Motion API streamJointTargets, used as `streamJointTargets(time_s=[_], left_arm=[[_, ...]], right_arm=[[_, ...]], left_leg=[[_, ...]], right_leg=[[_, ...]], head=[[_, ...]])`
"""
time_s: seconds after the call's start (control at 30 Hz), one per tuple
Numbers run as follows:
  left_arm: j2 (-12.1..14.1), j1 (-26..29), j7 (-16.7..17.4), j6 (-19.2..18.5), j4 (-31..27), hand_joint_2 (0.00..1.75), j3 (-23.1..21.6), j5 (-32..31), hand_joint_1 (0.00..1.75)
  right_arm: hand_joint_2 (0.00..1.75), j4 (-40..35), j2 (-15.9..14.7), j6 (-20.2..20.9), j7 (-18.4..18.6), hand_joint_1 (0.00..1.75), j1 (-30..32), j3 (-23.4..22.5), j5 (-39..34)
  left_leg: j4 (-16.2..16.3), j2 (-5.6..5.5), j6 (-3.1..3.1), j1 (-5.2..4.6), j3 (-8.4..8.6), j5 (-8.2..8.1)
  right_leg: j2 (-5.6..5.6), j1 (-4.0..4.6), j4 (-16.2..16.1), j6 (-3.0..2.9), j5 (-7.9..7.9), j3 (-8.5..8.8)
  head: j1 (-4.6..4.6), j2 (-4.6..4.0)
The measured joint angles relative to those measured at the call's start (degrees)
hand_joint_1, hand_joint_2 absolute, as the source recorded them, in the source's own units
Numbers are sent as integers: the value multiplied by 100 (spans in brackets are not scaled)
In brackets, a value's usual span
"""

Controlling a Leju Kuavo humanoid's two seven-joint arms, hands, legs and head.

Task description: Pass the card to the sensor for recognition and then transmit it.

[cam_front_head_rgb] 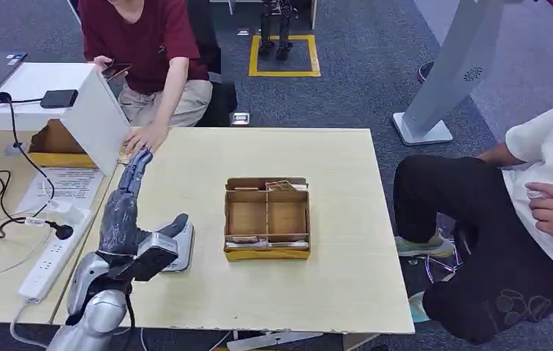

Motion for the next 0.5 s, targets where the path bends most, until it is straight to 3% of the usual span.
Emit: streamJointTargets(time_s=[0.23, 0.37, 0.5], left_arm=[[63, 10, 33, 50, 0, 175, -33, -109, 0], [146, -12, 324, 118, 53, 175, -192, -1032, 0], [246, -73, 498, 129, 212, 175, -450, -1337, 0]], right_arm=[[175, 0, 0, 7, 0, 0, -1, -2, 15], [175, -7, 2, 28, -4, 0, -16, -2, 50], [175, -9, 2, 55, 4, 0, -38, -24, 63]], left_leg=[[0, 0, 0, 0, 0, 0], [0, 0, 0, 0, 0, 0], [0, 0, 0, 0, 0, 0]], right_leg=[[0, 1, 0, 0, 0, 0], [0, 0, 0, 0, 0, -2], [0, 0, 0, 0, 0, -2]], head=[[0, 0], [0, 0], [0, 0]])
